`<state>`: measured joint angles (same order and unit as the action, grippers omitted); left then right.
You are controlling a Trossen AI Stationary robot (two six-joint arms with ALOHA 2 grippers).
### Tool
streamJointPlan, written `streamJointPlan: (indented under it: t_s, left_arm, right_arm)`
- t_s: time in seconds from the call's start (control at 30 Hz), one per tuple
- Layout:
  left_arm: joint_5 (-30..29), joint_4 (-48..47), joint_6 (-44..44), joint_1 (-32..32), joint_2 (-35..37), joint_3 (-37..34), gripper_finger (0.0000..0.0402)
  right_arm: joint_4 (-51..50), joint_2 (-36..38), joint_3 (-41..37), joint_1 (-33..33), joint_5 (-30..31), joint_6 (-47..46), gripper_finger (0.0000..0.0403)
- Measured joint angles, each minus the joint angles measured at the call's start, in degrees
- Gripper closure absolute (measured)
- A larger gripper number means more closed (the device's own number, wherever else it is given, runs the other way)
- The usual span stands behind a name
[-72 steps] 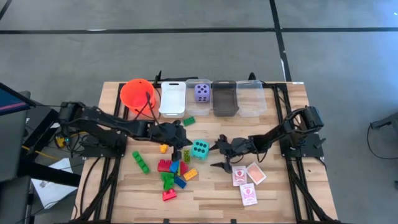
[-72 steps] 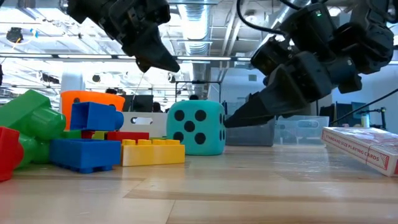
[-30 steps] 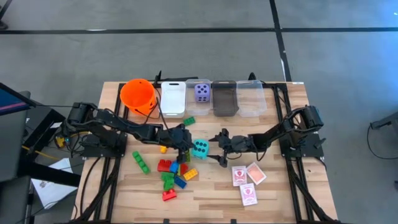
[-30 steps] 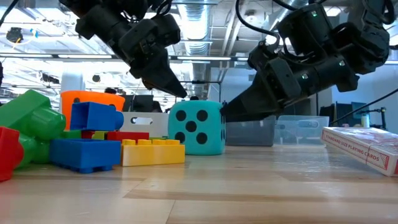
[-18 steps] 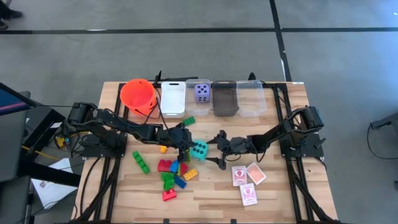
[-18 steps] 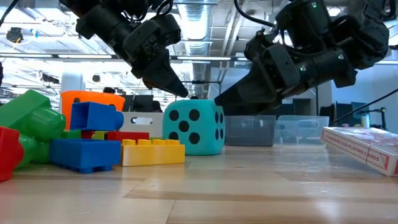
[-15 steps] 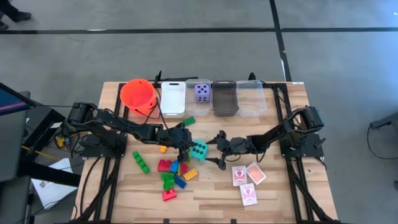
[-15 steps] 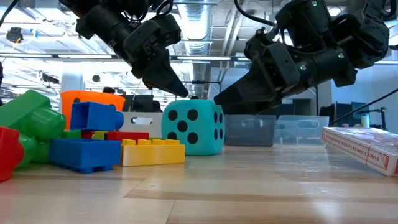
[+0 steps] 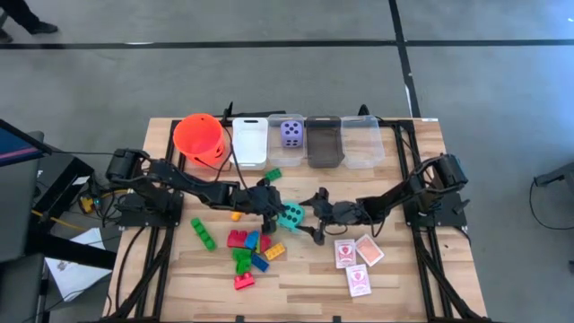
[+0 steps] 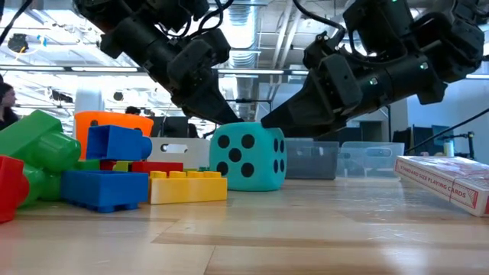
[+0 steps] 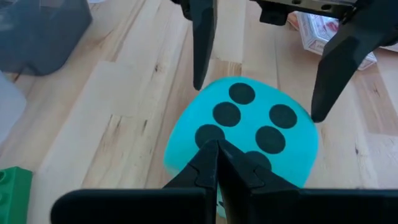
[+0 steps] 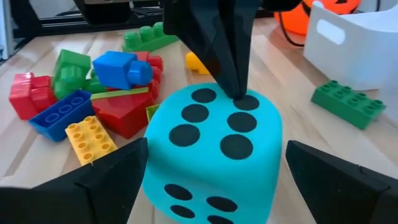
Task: Pick & Place Toys
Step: Put the blue dice into the left transparent bin
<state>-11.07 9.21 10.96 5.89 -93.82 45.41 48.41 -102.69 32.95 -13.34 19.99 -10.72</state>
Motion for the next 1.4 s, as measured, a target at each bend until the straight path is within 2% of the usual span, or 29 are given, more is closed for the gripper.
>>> streamJointPlan:
  t_s: [0.47,0.8,0.97,1.4]
  left_arm:
    - [-0.72,-0.59,-0.17,-1.13,0.61,-0.15,0.0399]
    - [-0.84,-0.56,-0.61,-1.11,0.58,-0.2,0.0399]
    - [-1.01,-0.4,-0.61,-1.16,0.56,-0.2,0.0399]
    - [-1.14,-0.04,-0.61,-1.22,0.5,-0.2,0.0399]
  right_arm:
    - [-0.79,0.02,1.0,-1.99,5.13,-4.35,0.0029]
    - [-12.56,0.01,8.07,-4.26,8.31,-3.22,0.0029]
    - [-18.13,0.04,9.97,-5.49,12.75,-5.2,0.0029]
    - [-21.8,0.28,10.12,-4.59,14.16,-14.64,0.0029]
